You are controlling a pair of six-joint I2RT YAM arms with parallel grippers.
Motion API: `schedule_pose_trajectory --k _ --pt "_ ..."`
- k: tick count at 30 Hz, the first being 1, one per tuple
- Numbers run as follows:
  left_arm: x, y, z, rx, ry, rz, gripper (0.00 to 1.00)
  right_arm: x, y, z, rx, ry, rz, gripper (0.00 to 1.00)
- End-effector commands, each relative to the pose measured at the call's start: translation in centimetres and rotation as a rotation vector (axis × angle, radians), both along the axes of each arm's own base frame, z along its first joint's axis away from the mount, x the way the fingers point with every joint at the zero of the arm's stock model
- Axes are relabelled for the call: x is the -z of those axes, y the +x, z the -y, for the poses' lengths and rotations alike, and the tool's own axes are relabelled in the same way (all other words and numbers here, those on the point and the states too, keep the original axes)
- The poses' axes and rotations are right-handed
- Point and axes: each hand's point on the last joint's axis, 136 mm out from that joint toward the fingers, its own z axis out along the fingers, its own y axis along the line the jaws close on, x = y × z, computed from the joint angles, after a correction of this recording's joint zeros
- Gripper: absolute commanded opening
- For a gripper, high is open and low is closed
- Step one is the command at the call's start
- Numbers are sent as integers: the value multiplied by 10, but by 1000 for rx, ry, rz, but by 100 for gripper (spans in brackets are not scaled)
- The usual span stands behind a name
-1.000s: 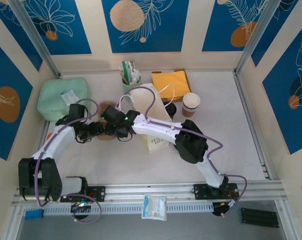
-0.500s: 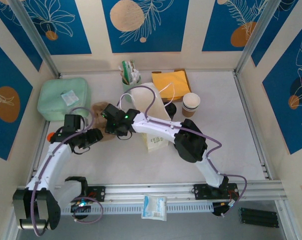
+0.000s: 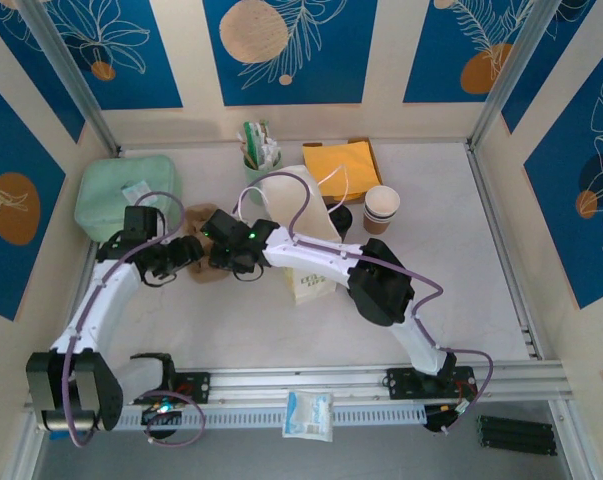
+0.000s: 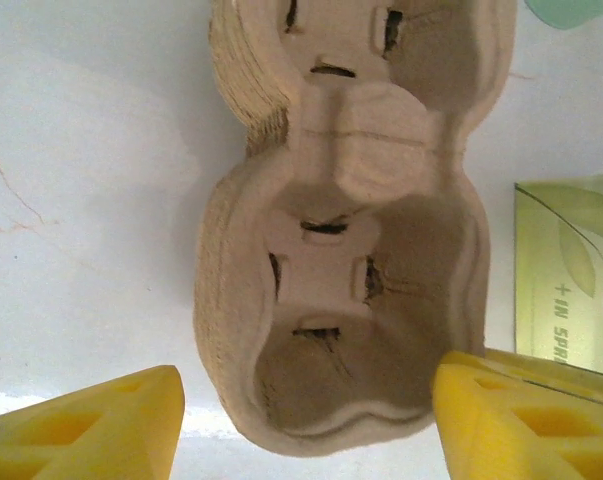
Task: Pack the takeout coffee
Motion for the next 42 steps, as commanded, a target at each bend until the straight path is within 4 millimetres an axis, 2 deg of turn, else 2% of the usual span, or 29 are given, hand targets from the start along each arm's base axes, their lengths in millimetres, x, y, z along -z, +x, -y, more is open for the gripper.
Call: schedule_pose_trajectory --k 1,14,25,42 --pt "0 2 -9 4 34 -11 67 -14 -7 6 0 8 8 39" --pt "15 -6 -9 6 31 -38 65 -19 -8 5 -5 30 18 40" --pt "23 -14 -8 6 22 -50 60 -30 -9 0 -16 56 38 36" --pt "31 -18 -7 5 13 -62 58 -20 -8 -5 -6 69 12 36"
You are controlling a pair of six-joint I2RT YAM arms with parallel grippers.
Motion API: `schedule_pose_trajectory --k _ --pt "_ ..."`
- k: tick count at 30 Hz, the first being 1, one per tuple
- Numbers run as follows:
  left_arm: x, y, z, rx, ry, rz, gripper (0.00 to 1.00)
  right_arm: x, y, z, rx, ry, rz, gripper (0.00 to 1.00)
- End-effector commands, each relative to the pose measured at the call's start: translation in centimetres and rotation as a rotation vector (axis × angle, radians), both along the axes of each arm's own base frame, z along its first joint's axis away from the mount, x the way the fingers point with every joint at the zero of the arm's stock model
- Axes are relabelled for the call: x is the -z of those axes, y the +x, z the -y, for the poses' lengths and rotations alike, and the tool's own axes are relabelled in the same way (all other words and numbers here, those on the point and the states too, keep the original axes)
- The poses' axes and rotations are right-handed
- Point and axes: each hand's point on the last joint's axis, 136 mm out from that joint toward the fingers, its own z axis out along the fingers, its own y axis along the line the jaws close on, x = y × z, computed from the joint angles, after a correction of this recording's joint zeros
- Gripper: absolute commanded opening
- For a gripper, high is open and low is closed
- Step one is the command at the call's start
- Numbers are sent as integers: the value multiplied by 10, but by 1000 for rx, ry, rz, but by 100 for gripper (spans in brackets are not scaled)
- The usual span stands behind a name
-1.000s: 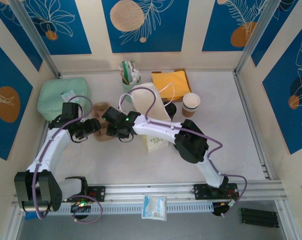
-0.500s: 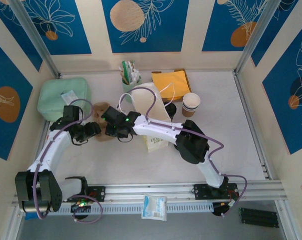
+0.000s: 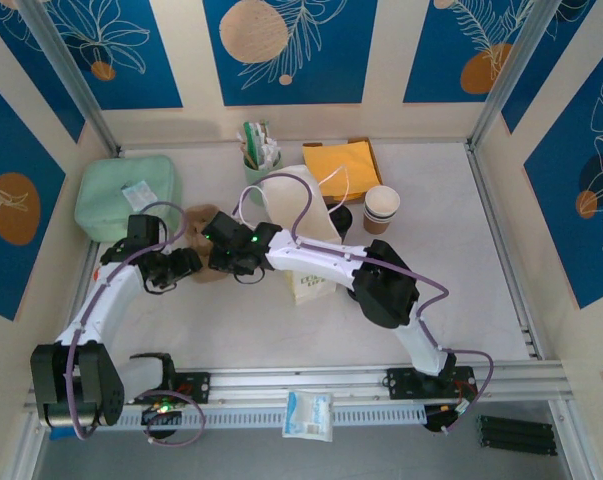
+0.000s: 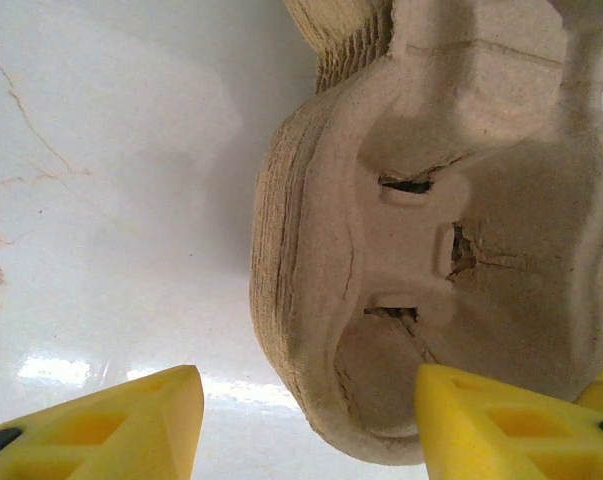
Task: Pack the takeout coffee
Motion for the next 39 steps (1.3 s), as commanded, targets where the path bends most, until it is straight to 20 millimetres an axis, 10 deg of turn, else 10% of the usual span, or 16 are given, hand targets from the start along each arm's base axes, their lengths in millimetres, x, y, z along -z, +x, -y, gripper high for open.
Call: schedule_pose_trajectory --k 1,39 --pt "-1 -1 -1 0 -6 13 58 -12 -1 -4 5 43 -5 36" --pt "-36 10 2 4 -30 84 59 -24 3 -10 8 175 -26 0"
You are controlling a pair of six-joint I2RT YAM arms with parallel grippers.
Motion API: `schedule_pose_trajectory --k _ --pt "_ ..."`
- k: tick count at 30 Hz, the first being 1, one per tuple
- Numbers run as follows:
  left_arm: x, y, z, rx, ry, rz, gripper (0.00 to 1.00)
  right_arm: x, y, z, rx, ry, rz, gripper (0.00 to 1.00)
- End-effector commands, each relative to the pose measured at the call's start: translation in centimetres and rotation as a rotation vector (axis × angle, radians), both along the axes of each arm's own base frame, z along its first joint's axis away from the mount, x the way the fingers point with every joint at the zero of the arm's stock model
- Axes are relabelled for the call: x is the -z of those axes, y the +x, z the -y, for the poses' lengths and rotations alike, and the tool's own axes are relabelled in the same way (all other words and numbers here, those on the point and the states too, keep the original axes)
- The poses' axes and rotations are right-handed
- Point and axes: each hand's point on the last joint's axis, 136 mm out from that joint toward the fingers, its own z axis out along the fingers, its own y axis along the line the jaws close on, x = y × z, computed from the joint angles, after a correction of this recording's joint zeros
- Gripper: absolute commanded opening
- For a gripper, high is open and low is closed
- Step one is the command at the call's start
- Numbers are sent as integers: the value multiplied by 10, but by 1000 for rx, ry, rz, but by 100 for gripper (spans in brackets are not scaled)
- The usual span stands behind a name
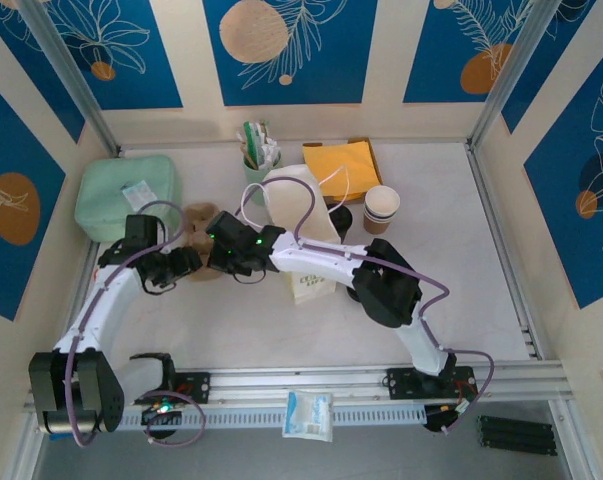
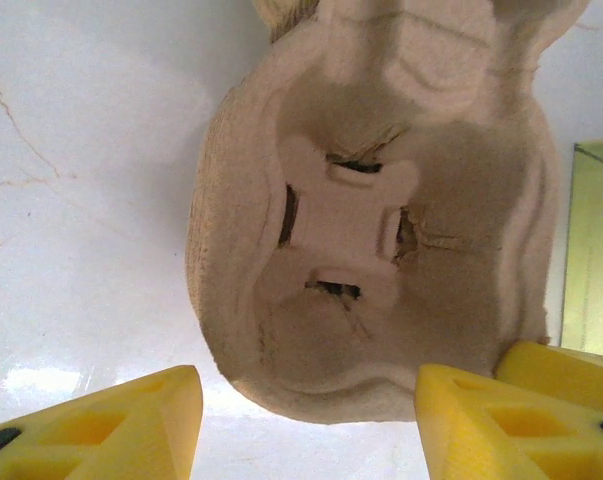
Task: Pack the takeout coffee
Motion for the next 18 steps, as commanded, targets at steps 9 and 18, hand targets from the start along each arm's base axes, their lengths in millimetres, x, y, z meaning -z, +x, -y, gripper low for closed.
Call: schedule_pose_trajectory --k 9,18 --pt "-56 35 -8 -10 -10 112 60 -48 2 -2 -21 100 55 0" --pt "-51 57 -15 -16 -14 103 61 -58 4 1 -18 116 67 0"
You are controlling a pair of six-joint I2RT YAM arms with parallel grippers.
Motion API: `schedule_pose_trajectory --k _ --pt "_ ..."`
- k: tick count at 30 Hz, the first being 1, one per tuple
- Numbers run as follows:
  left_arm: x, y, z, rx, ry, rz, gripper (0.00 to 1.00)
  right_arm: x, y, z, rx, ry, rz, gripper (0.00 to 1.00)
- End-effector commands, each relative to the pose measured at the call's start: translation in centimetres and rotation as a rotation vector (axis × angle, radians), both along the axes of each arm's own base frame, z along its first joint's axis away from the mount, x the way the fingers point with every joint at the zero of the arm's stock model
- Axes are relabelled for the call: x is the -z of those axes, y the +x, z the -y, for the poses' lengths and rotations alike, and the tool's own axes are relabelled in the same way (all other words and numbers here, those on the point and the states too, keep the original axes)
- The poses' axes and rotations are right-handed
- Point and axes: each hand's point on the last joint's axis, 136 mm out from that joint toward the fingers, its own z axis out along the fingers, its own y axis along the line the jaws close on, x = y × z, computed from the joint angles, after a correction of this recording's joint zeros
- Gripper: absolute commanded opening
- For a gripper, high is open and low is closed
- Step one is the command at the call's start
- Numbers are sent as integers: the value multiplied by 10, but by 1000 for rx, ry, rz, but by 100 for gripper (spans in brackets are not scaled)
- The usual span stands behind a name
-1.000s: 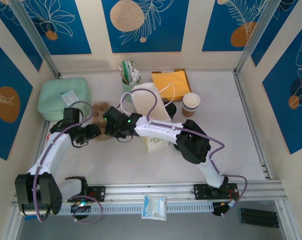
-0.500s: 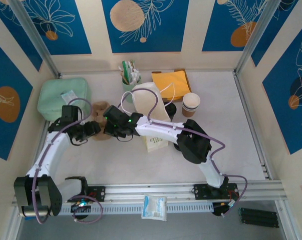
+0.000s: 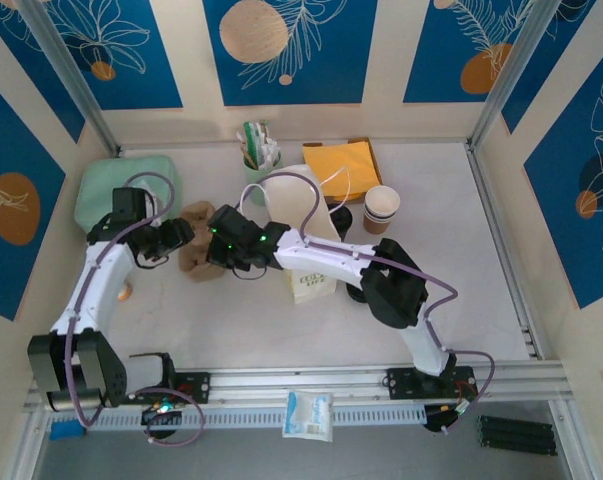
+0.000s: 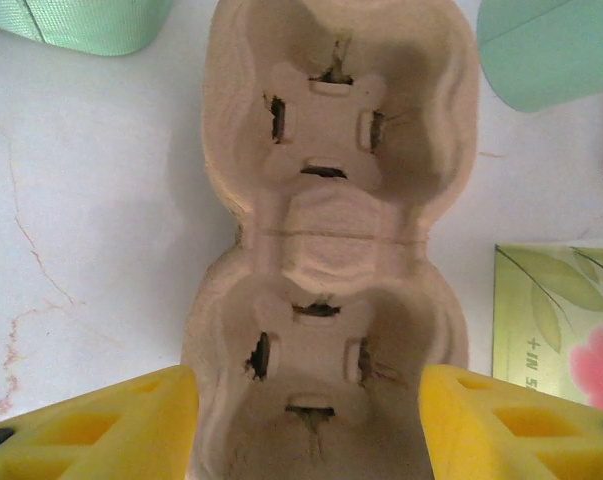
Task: Pack the takeout coffee
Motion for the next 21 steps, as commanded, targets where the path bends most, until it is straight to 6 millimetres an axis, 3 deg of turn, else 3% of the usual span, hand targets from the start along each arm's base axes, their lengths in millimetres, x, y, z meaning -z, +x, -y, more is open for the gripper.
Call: schedule_pose_trajectory --k 1,5,13,21 --pt "-7 10 -2 22 -6 27 61 -30 0 5 -5 54 28 0" --pt "-1 15 -2 24 -9 18 60 -27 1 8 7 66 16 0" --pt "6 23 -2 29 -27 3 61 -42 3 8 4 102 35 0" --pt "6 33 1 30 -57 11 61 -17 3 19 28 31 11 0"
